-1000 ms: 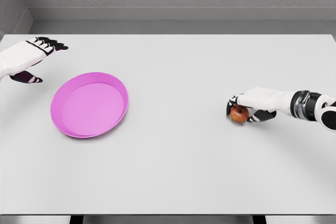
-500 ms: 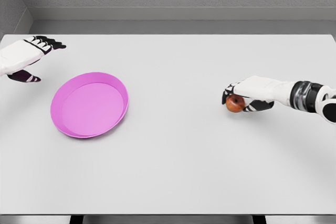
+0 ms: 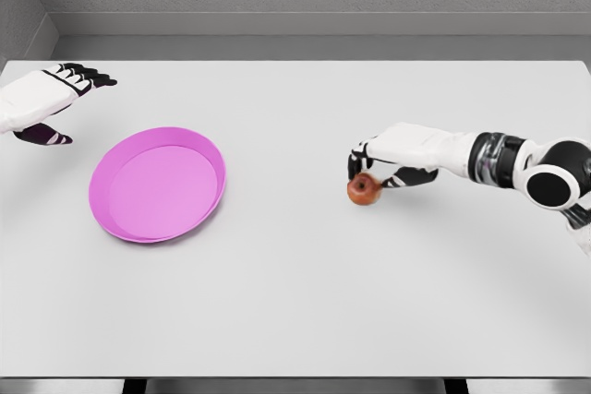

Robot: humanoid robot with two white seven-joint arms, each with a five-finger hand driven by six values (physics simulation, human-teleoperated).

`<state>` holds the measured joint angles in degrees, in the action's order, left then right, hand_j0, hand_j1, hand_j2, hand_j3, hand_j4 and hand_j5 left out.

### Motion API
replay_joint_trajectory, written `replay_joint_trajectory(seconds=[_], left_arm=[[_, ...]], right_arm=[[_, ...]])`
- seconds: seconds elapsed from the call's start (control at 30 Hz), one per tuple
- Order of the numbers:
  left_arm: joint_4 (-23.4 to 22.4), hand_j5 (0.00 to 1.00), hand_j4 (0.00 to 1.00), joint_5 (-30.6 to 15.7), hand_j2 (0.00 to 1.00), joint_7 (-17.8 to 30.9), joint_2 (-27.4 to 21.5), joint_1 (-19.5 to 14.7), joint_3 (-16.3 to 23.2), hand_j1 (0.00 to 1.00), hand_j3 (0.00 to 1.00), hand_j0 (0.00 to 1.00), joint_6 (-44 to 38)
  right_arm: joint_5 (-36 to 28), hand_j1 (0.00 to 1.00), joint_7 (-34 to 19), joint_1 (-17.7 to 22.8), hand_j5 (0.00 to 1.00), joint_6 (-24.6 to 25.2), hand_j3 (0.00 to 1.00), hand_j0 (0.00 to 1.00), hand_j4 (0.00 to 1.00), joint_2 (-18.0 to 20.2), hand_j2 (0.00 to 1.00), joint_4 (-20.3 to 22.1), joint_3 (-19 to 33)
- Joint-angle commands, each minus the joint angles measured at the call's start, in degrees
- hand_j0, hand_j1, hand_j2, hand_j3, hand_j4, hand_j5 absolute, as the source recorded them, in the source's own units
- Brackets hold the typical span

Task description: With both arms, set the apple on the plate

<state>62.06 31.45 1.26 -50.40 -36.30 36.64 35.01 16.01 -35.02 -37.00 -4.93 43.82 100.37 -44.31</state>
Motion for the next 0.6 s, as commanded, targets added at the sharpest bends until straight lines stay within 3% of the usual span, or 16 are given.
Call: replay_joint_trajectory(seconds=[0.0, 0.2, 0.3, 0.37, 0.4, 0.43, 0.57], left_arm=[[-0.01, 1.0, 1.0, -0.34, 1.0, -0.03, -0.05, 0.0, -0.08, 1.0, 1.0, 1.0, -0.01], [0.08, 1.0, 1.0, -0.34, 1.0, -0.03, -0.13, 0.0, -0.08, 1.0, 1.0, 1.0, -0.01], [0.08, 1.0, 1.0, -0.42, 1.0, -0.03, -0.13, 0.0, -0.08, 1.0, 1.0, 1.0, -0.01], [0.08, 1.0, 1.0, -0.51, 1.0, -0.03, -0.05, 0.0, -0.08, 1.0, 1.0, 1.0, -0.01], [0.25, 1.0, 1.0, -0.6, 1.0, -0.03, -0.05, 0.09, -0.08, 1.0, 1.0, 1.0, -0.01], [0.34, 1.0, 1.0, -0.6, 1.0, -0.12, -0.05, 0.18, -0.08, 1.0, 1.0, 1.0, -0.01], [0.34, 1.0, 1.0, -0.51, 1.0, -0.03, -0.13, 0.17, -0.08, 1.0, 1.0, 1.0, -0.01]], right_arm=[[-0.19, 0.52, 0.02, 0.0, 0.52, -0.52, 0.52, 0.52, 0.52, -1.81, 0.52, 0.0, -0.07], [-0.19, 0.5, 0.02, -0.62, 0.5, -0.78, 0.5, 0.5, 0.5, -3.04, 0.5, 0.09, -0.95], [-0.1, 0.54, 0.02, -0.97, 0.54, -0.78, 0.54, 0.54, 0.54, -2.34, 0.54, 0.09, -0.16], [-0.1, 0.66, 0.02, -0.97, 0.66, -0.78, 0.66, 0.66, 0.66, -1.99, 0.66, 0.0, 0.63], [-0.19, 0.91, 0.02, -0.97, 0.91, -0.61, 0.91, 0.91, 0.91, -1.38, 0.91, 0.0, 1.77], [-0.28, 1.0, 0.02, -0.7, 1.0, -0.52, 1.0, 1.0, 1.0, -0.76, 1.0, 0.0, 2.82], [-0.36, 1.0, 0.02, 0.44, 1.0, -1.22, 1.0, 1.0, 1.0, 3.9, 1.0, -0.09, 9.06]])
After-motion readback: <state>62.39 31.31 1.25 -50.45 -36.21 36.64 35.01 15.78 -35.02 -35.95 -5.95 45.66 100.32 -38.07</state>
